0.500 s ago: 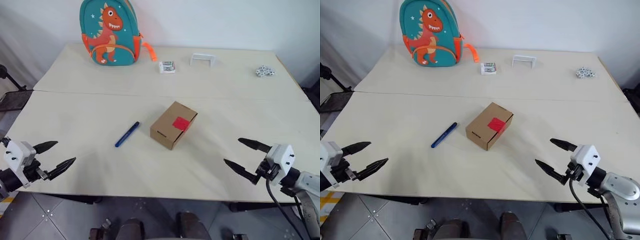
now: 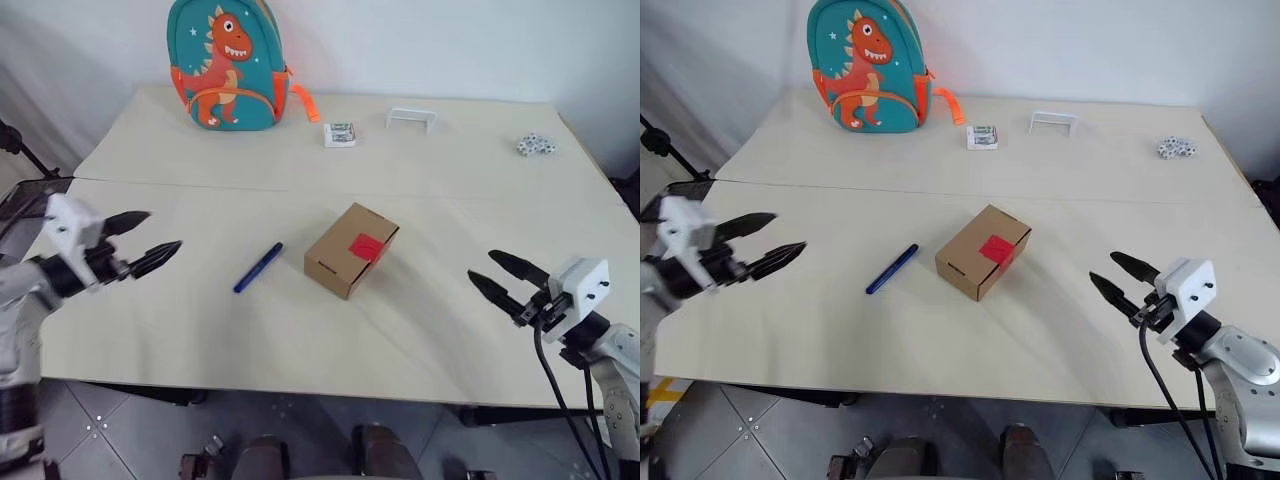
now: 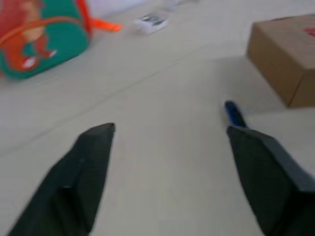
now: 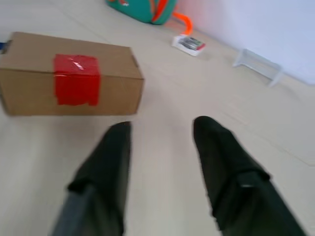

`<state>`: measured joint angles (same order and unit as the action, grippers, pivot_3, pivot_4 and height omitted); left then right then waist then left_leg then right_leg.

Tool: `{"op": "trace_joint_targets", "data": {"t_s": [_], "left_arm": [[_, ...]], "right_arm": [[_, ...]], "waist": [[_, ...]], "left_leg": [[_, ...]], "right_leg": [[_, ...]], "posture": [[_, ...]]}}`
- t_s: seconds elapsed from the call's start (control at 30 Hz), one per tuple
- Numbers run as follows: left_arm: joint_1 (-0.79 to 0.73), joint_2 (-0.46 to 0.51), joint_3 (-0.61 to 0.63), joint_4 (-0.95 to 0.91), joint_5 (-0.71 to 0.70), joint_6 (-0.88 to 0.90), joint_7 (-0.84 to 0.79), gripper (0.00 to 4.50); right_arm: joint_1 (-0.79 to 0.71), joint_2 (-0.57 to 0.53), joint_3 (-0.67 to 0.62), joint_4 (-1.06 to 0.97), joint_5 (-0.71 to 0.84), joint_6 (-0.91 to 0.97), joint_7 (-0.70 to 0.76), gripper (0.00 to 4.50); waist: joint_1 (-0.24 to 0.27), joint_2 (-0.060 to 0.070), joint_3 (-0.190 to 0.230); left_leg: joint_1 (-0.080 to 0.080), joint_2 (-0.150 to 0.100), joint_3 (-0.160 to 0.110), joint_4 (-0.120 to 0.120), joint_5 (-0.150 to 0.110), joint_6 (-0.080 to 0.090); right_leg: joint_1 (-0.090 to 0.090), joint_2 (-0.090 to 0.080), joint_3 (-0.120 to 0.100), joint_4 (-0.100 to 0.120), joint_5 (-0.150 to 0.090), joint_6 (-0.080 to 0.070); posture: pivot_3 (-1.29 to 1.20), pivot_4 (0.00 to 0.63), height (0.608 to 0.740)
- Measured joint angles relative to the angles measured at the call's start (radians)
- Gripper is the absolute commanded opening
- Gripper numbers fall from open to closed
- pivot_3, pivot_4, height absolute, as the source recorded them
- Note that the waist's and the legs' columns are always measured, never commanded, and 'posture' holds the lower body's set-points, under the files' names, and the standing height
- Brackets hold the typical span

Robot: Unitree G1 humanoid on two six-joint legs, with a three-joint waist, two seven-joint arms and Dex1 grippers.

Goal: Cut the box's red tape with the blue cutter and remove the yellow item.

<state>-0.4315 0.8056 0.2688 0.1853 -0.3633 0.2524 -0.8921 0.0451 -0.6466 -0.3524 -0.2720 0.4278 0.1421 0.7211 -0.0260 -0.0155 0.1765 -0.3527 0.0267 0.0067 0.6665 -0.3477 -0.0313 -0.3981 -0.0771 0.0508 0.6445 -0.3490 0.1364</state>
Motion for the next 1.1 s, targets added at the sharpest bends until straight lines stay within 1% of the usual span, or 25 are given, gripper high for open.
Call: {"op": "trace_joint_targets", "data": {"t_s": [0.03, 0.1, 0.13, 0.23, 0.3, 0.33, 0.37, 0.43, 0.6, 0.7, 0.77, 0.8, 0.97, 1.1], "left_arm": [[-0.045, -0.017, -0.040, 0.038, 0.025, -0.009, 0.004, 2.58], [-0.147, -0.066, -0.119, 0.133, 0.080, -0.030, 0.004, 1.98], [-0.203, -0.097, -0.156, 0.186, 0.107, -0.046, 0.004, 1.65], [-0.343, -0.189, -0.248, 0.321, 0.173, -0.080, 0.010, 0.78], [-0.421, -0.242, -0.297, 0.402, 0.215, -0.098, 0.005, 0.12], [-0.448, -0.265, -0.316, 0.426, 0.228, -0.106, 0.002, 0.03], [-0.473, -0.297, -0.336, 0.456, 0.240, -0.112, -0.006, 0.03], [-0.500, -0.349, -0.374, 0.499, 0.259, -0.115, -0.021, 0.03], [-0.533, -0.388, -0.417, 0.577, 0.317, -0.131, -0.022, 0.03], [-0.549, -0.444, -0.425, 0.569, 0.320, -0.120, -0.014, 0.03], [-0.541, -0.461, -0.446, 0.536, 0.324, -0.106, -0.033, 0.03], [-0.537, -0.456, -0.446, 0.522, 0.325, -0.095, -0.039, 0.03], [-0.448, -0.433, -0.456, 0.337, 0.311, 0.023, -0.117, 0.03], [-0.363, -0.409, -0.477, 0.204, 0.302, 0.113, -0.161, 0.03]], "right_arm": [[-0.013, 0.000, 0.016, -0.001, -0.012, 0.025, -0.023, 0.79], [-0.043, 0.002, 0.053, -0.004, -0.046, 0.094, -0.079, 0.08], [-0.066, 0.006, 0.081, -0.005, -0.061, 0.134, -0.107, 0.00], [-0.127, 0.042, 0.178, -0.028, -0.096, 0.226, -0.165, 0.00], [-0.167, 0.071, 0.236, -0.033, -0.123, 0.278, -0.206, 0.00], [-0.185, 0.086, 0.256, -0.031, -0.136, 0.298, -0.223, 0.00], [-0.199, 0.099, 0.278, -0.028, -0.147, 0.322, -0.239, 0.00], [-0.225, 0.126, 0.315, -0.013, -0.173, 0.363, -0.270, 0.00], [-0.279, 0.177, 0.383, 0.001, -0.214, 0.448, -0.318, 0.00], [-0.338, 0.220, 0.454, 0.000, -0.241, 0.462, -0.326, 0.00], [-0.376, 0.264, 0.473, 0.003, -0.244, 0.491, -0.340, 0.00], [-0.381, 0.265, 0.470, 0.007, -0.249, 0.499, -0.344, 0.00], [-0.421, 0.245, 0.462, 0.052, -0.270, 0.513, -0.330, 0.00], [-0.460, 0.221, 0.468, 0.104, -0.273, 0.494, -0.275, 0.00]], "waist": [[-0.002, 0.000, 0.000], [-0.004, 0.000, 0.000], [-0.003, 0.000, 0.000], [-0.001, 0.000, 0.000], [-0.001, 0.000, 0.000], [-0.002, 0.000, 0.000], [-0.001, 0.000, 0.000], [-0.002, 0.000, 0.000], [-0.004, 0.000, 0.000], [-0.001, 0.000, 0.000], [-0.001, 0.000, 0.000], [-0.002, 0.000, 0.000], [-0.003, 0.000, 0.000], [-0.004, 0.000, 0.000]], "left_leg": [[-0.001, -0.003, 0.001, 0.000, 0.000, 0.000], [-0.001, -0.004, 0.002, 0.001, 0.000, 0.000], [-0.001, -0.004, 0.002, 0.002, 0.000, 0.000], [-0.004, -0.005, 0.002, 0.004, 0.000, 0.000], [-0.011, -0.006, 0.002, 0.009, 0.000, 0.000], [-0.016, -0.006, 0.001, 0.013, 0.000, 0.000], [-0.019, -0.007, 0.001, 0.014, 0.000, 0.000], [-0.019, -0.008, 0.001, 0.016, 0.000, 0.000], [-0.019, -0.008, 0.002, 0.016, 0.000, 0.001], [-0.019, -0.008, 0.001, 0.017, 0.001, 0.001], [-0.019, -0.008, 0.001, 0.017, 0.001, 0.001], [-0.019, -0.008, 0.001, 0.017, 0.001, 0.001], [-0.019, -0.009, 0.001, 0.016, 0.000, 0.001], [-0.019, -0.009, 0.001, 0.017, 0.001, 0.002]], "right_leg": [[0.000, 0.001, 0.000, 0.001, 0.000, 0.000], [0.000, 0.000, -0.001, 0.003, 0.001, 0.001], [0.000, 0.000, -0.001, 0.002, 0.001, 0.001], [-0.005, 0.000, -0.001, 0.004, 0.002, 0.003], [-0.013, -0.001, -0.001, 0.011, 0.003, 0.005], [-0.016, -0.001, -0.002, 0.012, 0.003, 0.005], [-0.018, -0.002, -0.002, 0.013, 0.003, 0.006], [-0.018, -0.003, -0.002, 0.012, 0.004, 0.008], [-0.018, -0.003, -0.002, 0.013, 0.004, 0.008], [-0.018, -0.003, -0.002, 0.013, 0.004, 0.008], [-0.018, -0.003, -0.002, 0.013, 0.005, 0.008], [-0.018, -0.003, -0.002, 0.013, 0.005, 0.008], [-0.018, -0.004, -0.002, 0.013, 0.005, 0.009], [-0.018, -0.004, -0.002, 0.013, 0.005, 0.009]], "posture": [[0.00, 0.150, 0.740], [0.00, 0.150, 0.740], [0.00, 0.150, 0.740], [0.00, 0.150, 0.740], [0.00, 0.150, 0.740], [0.00, 0.150, 0.740], [0.00, 0.150, 0.740], [0.00, 0.150, 0.740], [0.00, 0.150, 0.740], [0.00, 0.150, 0.740], [0.00, 0.150, 0.740], [0.00, 0.150, 0.740], [0.00, 0.150, 0.740], [0.00, 0.150, 0.740]]}}
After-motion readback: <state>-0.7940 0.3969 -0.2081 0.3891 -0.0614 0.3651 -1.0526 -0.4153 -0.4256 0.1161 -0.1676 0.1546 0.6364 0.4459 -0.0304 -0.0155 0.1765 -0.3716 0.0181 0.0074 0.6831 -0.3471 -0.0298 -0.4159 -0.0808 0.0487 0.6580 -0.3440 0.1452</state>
